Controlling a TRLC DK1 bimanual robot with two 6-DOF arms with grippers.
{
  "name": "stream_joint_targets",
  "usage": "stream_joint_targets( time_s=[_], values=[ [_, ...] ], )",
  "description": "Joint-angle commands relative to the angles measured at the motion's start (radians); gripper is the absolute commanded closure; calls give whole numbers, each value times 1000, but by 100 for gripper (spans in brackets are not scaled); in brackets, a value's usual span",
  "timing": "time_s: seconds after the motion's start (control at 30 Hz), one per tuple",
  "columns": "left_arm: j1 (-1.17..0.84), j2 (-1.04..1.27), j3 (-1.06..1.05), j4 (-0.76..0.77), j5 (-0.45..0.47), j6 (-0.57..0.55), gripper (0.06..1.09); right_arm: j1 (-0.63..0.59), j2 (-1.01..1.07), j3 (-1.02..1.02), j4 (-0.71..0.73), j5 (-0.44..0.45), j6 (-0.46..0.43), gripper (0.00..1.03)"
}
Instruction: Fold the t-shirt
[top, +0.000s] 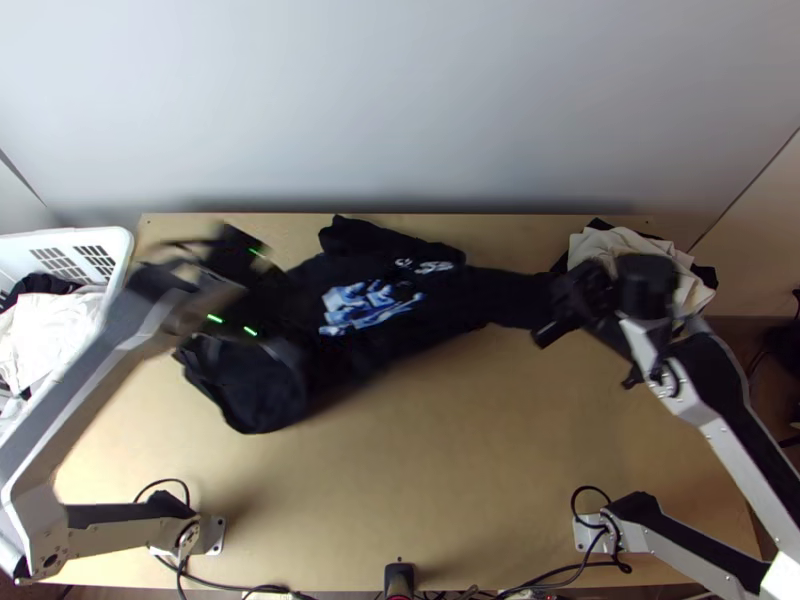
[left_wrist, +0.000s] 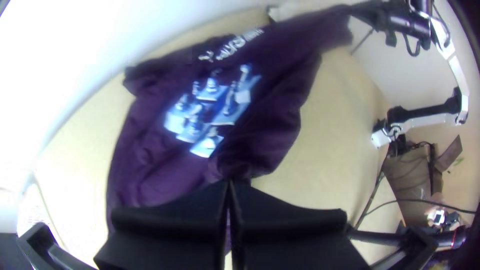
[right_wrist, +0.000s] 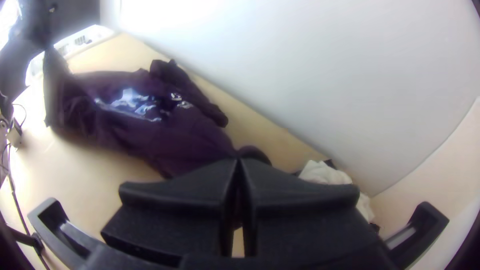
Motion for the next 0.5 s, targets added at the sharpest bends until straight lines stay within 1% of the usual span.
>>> stream_joint_targets(
  time_s=[0.0, 0.23, 0.4, 0.47],
  values=[
    [229, -76, 221, -51, 1, 31, 105, -93, -39, 150, -73, 1, -5, 100],
    [328, -172, 289, 21, -1, 20, 105, -147, -92, 268, -140, 1, 15, 100],
    [398, -280, 290, 169, -13, 20, 105, -164, -118, 420, -191, 9, 47, 100],
    [415, -324, 290, 249, -39, 20, 105, -161, -120, 502, -208, 15, 58, 100]
  ],
)
